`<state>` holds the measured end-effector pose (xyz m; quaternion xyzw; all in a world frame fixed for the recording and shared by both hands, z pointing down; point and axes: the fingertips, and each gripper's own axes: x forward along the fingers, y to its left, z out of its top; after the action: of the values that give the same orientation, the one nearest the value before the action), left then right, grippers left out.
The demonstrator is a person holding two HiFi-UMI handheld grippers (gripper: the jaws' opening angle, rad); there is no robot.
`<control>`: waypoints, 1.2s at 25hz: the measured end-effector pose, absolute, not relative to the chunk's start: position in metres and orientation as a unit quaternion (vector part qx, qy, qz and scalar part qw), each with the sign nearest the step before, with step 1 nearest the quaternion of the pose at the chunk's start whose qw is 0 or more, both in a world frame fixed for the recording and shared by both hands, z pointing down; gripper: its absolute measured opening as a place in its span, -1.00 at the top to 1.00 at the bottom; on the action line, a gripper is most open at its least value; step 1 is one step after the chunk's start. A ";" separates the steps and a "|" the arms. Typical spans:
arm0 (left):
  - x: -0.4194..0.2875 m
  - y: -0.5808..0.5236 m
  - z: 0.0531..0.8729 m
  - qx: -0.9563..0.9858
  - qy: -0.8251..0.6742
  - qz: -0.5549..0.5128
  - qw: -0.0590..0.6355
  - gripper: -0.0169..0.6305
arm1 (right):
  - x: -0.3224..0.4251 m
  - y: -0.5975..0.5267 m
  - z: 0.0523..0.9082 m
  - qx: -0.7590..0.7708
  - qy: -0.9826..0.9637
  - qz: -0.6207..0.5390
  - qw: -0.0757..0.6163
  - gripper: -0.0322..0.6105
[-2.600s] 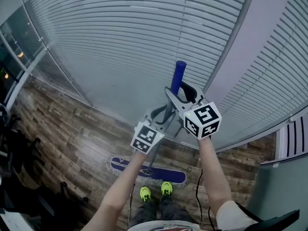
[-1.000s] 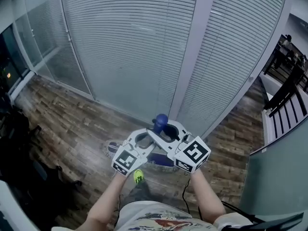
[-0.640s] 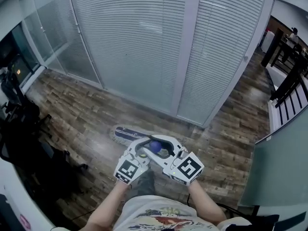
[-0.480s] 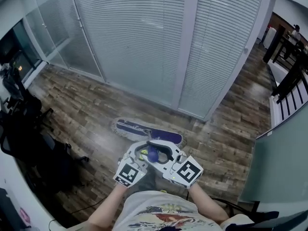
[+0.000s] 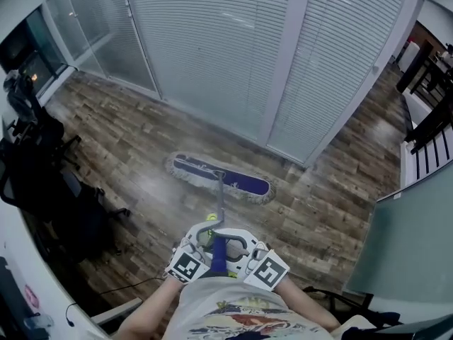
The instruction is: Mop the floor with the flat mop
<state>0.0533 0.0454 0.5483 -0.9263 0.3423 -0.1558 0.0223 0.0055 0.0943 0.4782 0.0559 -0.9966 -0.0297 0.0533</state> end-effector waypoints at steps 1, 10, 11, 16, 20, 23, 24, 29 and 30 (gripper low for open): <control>0.049 0.053 0.560 -0.925 0.340 -0.171 0.014 0.54 | 0.001 0.105 0.489 0.047 -0.997 -0.027 0.063 0.35; 0.023 -0.032 0.587 -0.911 0.375 -0.169 0.008 0.52 | -0.026 0.024 0.511 0.063 -0.997 -0.016 0.041 0.33; 0.019 -0.050 0.584 -0.912 0.379 -0.161 0.009 0.52 | -0.030 0.006 0.509 0.071 -0.997 -0.008 0.032 0.33; -0.016 -0.145 0.577 -0.911 0.388 -0.142 0.012 0.52 | -0.064 -0.090 0.503 0.072 -0.996 -0.032 0.043 0.33; -0.044 -0.225 0.583 -0.912 0.380 -0.153 0.006 0.52 | -0.094 -0.171 0.508 0.084 -0.995 -0.022 0.052 0.32; -0.065 -0.287 0.580 -0.917 0.368 -0.152 0.008 0.52 | -0.114 -0.236 0.504 0.128 -0.991 0.007 0.038 0.32; -0.073 -0.307 0.576 -0.918 0.366 -0.151 0.009 0.52 | -0.122 -0.257 0.501 0.136 -0.990 0.009 0.034 0.32; -0.105 -0.373 0.543 -0.921 0.370 -0.121 0.003 0.52 | -0.155 -0.328 0.467 0.152 -0.988 0.023 -0.001 0.32; -0.110 -0.381 0.538 -0.921 0.371 -0.116 0.002 0.52 | -0.159 -0.336 0.461 0.152 -0.988 0.024 -0.009 0.32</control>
<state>-0.1097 -0.3811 0.5377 -0.9214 0.3708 -0.1161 0.0016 -0.1595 -0.3359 0.4606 0.1525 -0.9880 0.0244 -0.0095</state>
